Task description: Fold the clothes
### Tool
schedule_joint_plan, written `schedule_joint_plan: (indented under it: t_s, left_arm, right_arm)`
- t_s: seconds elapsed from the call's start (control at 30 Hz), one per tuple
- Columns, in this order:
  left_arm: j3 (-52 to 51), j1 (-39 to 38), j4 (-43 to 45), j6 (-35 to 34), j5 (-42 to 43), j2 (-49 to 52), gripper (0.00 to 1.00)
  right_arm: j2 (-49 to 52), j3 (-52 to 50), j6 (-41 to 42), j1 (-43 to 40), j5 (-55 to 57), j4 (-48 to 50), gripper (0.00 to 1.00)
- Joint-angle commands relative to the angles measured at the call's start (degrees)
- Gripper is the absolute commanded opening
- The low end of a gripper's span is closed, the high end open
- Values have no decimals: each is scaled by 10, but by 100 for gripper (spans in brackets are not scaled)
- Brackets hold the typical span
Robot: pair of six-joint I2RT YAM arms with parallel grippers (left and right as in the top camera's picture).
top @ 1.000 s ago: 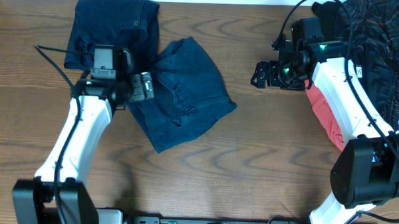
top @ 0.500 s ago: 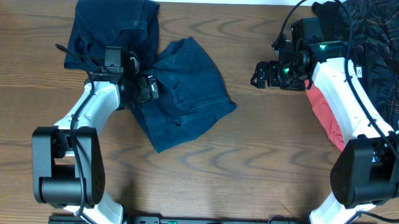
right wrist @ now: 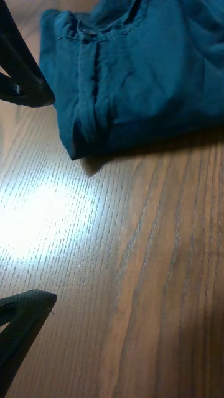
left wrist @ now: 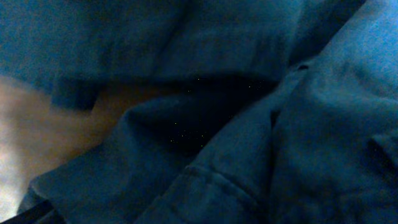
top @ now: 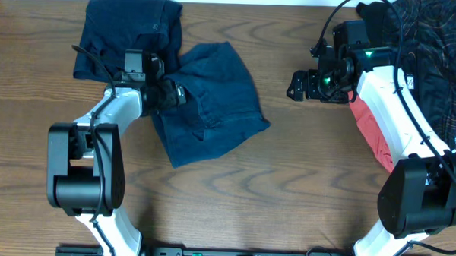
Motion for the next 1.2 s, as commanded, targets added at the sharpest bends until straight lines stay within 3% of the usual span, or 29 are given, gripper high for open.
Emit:
schedule_joint_plan:
  t_s: [0.0, 0.07, 0.13, 0.2, 0.33, 0.4, 0.43, 0.57, 0.73, 1.17]
  left_arm:
    - [-15, -9, 3, -4, 33, 72, 98]
    - [-15, -16, 16, -4, 33, 95, 99]
    - [-15, -21, 24, -4, 33, 114, 90]
    - [-15, -22, 31, -4, 33, 131, 68]
    - [-15, -16, 34, -1, 25, 132, 39]
    - [-15, -16, 30, 9, 2, 132, 13]
    - [-15, -16, 27, 10, -8, 132, 9]
    - [-15, -16, 23, 14, -3, 129, 6]
    - [-14, -15, 14, 13, 83, 74, 6]
    - [-14, -18, -33, -47, 107, -282, 6]
  right_arm:
    - [7, -3, -5, -5, -2, 1, 92]
    - [7, -3, -5, -5, -2, 1, 92]
    - [7, -3, -5, -5, -2, 0, 92]
    - [7, -3, -5, -5, -2, 0, 92]
    - [7, -3, -4, -5, -2, 0, 92]
    - [7, -3, -4, -5, -2, 0, 92]
    - [7, -3, -4, -5, -2, 1, 92]
    - [7, -3, -5, -5, -2, 0, 92]
    - [7, -3, -5, -5, -2, -4, 92]
    - [7, -3, -4, -5, -2, -6, 92]
